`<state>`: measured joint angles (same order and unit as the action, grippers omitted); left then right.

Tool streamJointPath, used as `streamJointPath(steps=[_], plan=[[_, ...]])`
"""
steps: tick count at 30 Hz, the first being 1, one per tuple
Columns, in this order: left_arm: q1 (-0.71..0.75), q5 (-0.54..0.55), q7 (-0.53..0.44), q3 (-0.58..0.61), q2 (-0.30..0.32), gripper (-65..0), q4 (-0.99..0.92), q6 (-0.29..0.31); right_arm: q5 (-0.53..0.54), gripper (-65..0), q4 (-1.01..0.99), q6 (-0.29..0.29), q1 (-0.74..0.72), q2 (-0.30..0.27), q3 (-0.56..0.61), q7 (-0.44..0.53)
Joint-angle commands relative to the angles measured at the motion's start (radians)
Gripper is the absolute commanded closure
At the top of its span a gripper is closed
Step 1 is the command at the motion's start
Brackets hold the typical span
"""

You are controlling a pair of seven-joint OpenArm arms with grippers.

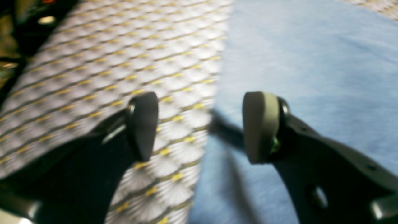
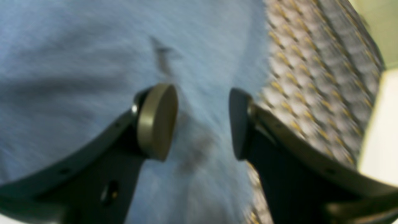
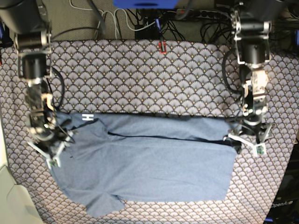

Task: Fold the T-shirt properly
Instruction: 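Open both grippers and release the folded edge, then regrasp the folded edge near the collar with both grippers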

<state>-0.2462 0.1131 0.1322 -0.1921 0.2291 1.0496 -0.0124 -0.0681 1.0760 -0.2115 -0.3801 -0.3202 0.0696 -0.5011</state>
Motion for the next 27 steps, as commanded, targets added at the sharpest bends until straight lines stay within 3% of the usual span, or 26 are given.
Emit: streamJointPath(steps=[1, 6, 11, 13, 19, 27], plan=[[-0.008, 0.001, -0.026, 0.001, 0.008, -41.8, 0.050, 0.009, 0.014, -31.1, 0.069, -0.045, -0.007, -0.004, -0.024, 0.015], [0.086, 0.001, -0.026, -0.002, 0.002, -41.8, 0.123, 0.009, 0.012, -31.1, 0.250, -0.073, 0.146, 0.017, -0.126, -0.043], [0.127, 0.003, -0.026, -0.105, -0.043, -41.8, 0.126, 0.013, 0.014, -31.1, 0.267, -0.075, 0.229, 0.017, -0.176, -0.038], [0.140, 0.003, -0.026, -0.146, -0.053, -41.8, 0.122, 0.015, 0.014, -31.1, 0.267, -0.078, 0.244, 0.016, -0.207, -0.037], [0.160, 0.003, -0.026, -0.178, -0.050, -41.8, 0.114, 0.015, 0.014, -31.0, 0.266, -0.180, 0.247, 0.008, -0.314, -0.037], [0.152, 0.003, -0.027, -0.175, -0.053, -41.8, 0.083, 0.015, 0.014, -31.0, 0.266, -0.191, 0.267, 0.000, -0.324, -0.037]])
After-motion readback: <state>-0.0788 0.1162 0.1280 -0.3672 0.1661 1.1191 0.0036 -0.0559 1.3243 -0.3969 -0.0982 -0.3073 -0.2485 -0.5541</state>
